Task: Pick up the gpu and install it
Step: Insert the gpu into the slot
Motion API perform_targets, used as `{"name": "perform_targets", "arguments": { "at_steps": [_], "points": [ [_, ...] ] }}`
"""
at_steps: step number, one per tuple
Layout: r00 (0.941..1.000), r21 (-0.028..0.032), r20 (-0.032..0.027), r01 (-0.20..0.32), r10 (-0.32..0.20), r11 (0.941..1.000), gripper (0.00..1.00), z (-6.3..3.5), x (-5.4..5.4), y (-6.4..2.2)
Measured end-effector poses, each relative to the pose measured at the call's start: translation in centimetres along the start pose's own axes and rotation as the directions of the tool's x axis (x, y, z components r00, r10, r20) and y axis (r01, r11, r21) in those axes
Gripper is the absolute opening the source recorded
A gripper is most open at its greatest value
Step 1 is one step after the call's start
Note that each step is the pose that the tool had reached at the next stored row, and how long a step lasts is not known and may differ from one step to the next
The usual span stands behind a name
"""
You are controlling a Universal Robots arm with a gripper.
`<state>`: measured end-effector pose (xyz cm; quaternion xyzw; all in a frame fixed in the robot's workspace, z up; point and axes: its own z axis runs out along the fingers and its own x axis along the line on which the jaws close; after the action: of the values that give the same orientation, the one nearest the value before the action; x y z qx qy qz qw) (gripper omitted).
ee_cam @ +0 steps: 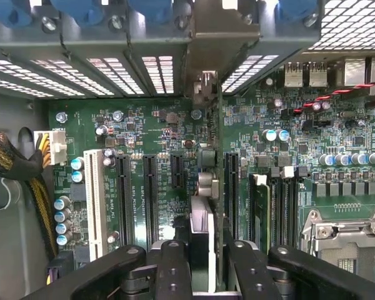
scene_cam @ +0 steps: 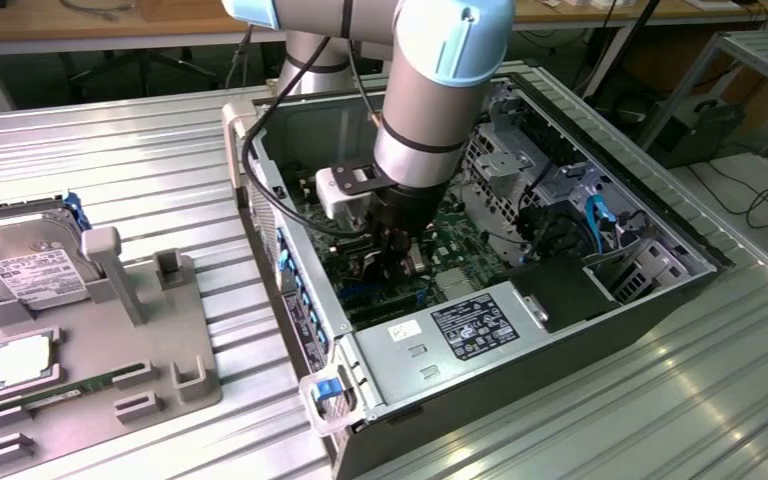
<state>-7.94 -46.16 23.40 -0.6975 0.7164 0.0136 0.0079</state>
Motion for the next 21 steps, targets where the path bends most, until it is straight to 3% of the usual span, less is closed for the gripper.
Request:
{"name": "perform_targets", "arguments": {
  "at_steps": [21],
  "points": [
    [1.0, -0.0001, -0.0002, 0.0, 0.0, 1.0, 0.28, -0.08, 0.0, 0.0]
  ]
}}
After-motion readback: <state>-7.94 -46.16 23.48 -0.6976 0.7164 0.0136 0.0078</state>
